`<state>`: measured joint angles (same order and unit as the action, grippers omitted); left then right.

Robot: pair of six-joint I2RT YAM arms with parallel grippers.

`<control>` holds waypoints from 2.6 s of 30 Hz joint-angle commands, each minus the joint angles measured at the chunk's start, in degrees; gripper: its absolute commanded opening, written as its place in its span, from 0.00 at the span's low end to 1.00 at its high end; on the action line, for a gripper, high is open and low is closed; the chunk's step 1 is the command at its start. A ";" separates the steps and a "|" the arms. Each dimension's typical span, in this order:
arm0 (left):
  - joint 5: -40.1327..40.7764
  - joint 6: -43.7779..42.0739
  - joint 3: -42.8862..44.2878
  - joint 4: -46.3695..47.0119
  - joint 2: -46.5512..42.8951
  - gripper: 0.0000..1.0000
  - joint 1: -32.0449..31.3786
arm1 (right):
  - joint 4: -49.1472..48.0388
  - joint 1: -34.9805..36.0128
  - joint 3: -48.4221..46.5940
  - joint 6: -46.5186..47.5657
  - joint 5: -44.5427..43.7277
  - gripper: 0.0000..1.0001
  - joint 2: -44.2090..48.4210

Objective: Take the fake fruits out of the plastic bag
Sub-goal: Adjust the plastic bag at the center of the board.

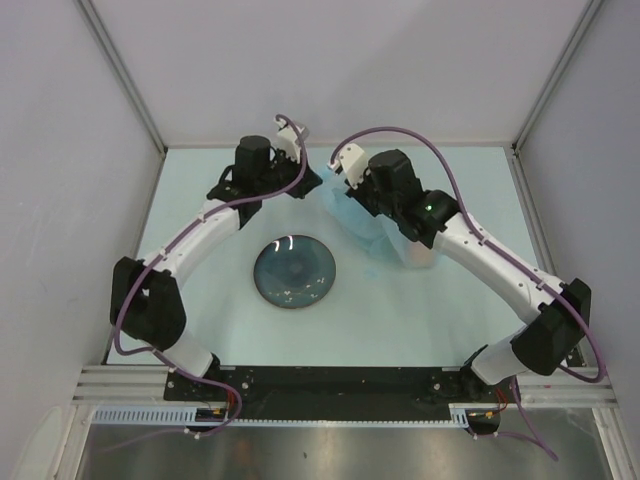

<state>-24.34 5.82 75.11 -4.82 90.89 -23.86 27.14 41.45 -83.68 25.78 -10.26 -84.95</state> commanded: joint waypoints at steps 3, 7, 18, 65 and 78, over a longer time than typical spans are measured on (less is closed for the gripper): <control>-5.45 7.51 11.96 2.80 -0.80 0.00 3.10 | -4.02 -6.97 -5.61 -2.65 -1.26 0.00 4.96; -8.35 11.57 19.36 2.97 -1.16 0.00 5.22 | -5.33 -14.19 -11.06 -3.02 3.05 0.00 6.81; -15.92 16.95 20.17 -1.94 -2.30 0.00 5.93 | -1.92 -27.82 -3.27 -2.49 17.64 0.00 13.84; -24.88 8.24 1.44 -5.63 1.48 0.00 3.03 | -1.84 -42.69 34.83 -13.47 21.04 0.92 30.79; -25.32 11.40 -6.54 -6.96 -6.60 0.00 2.85 | -3.22 -29.78 23.12 -17.08 30.74 0.60 26.60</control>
<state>-48.86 16.19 71.44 -12.38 87.50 -21.06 25.34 8.51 -60.18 8.01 17.50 -53.41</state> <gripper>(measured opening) 0.003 0.737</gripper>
